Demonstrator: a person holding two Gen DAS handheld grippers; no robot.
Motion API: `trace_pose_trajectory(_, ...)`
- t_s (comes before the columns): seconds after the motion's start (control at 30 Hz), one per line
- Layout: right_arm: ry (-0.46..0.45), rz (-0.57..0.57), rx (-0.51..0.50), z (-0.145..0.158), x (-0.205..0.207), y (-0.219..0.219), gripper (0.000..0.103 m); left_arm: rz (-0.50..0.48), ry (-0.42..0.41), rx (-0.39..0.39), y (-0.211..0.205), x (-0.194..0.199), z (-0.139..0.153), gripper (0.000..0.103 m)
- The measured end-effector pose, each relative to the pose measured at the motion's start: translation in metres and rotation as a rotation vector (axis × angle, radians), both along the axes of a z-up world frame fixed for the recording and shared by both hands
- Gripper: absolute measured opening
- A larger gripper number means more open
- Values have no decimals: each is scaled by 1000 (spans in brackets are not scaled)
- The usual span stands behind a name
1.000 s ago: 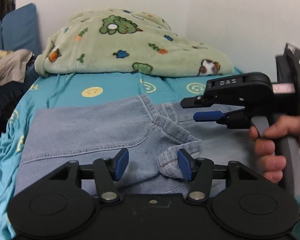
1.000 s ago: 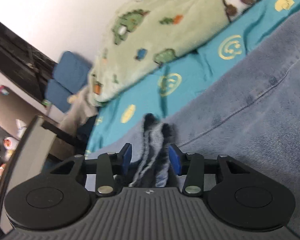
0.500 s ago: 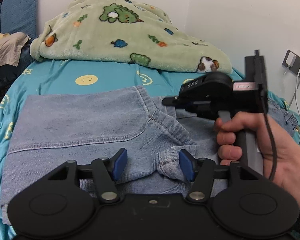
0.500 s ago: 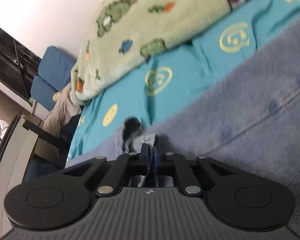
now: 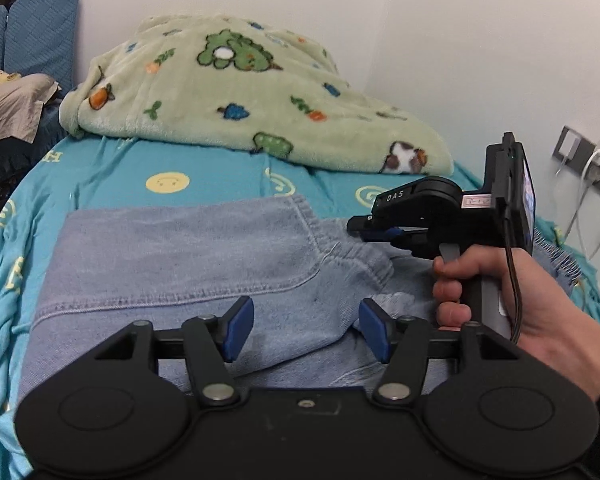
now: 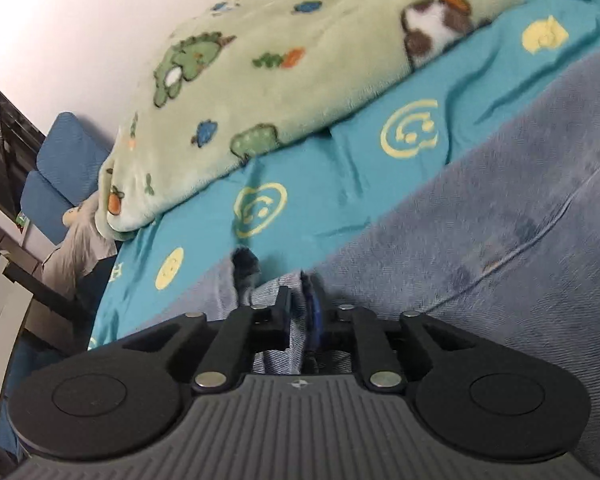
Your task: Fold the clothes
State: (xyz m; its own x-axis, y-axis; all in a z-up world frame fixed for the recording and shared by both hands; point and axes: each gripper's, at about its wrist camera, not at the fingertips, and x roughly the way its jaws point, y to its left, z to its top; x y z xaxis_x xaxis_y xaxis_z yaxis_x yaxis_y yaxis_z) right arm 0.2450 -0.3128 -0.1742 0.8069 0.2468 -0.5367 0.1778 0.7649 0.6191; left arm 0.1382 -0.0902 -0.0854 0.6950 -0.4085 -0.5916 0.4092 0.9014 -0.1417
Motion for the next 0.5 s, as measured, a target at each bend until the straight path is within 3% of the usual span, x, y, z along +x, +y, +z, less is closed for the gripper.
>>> trace_pose_trajectory(0.07,-42,-5,-16,15,-11,0,32,1,-4,17,1,-2,4,57)
trace_pose_trajectory(0.1,-66,-7,-17,22,-17,0,45,2,-1,32,2,-3,4,57)
trace_pose_trajectory(0.13,-88,-7,-11,29,-24,0,49,4,5,51,2,-3,2,57)
trace_pose_trajectory(0.37,-64,130,20,40,-39,26,49,-6,73,203,-3,4,-31,57)
trace_pose_trajectory(0.5,5,181,-29,32,-31,46,48,10,32,276,-8,11,-42,57)
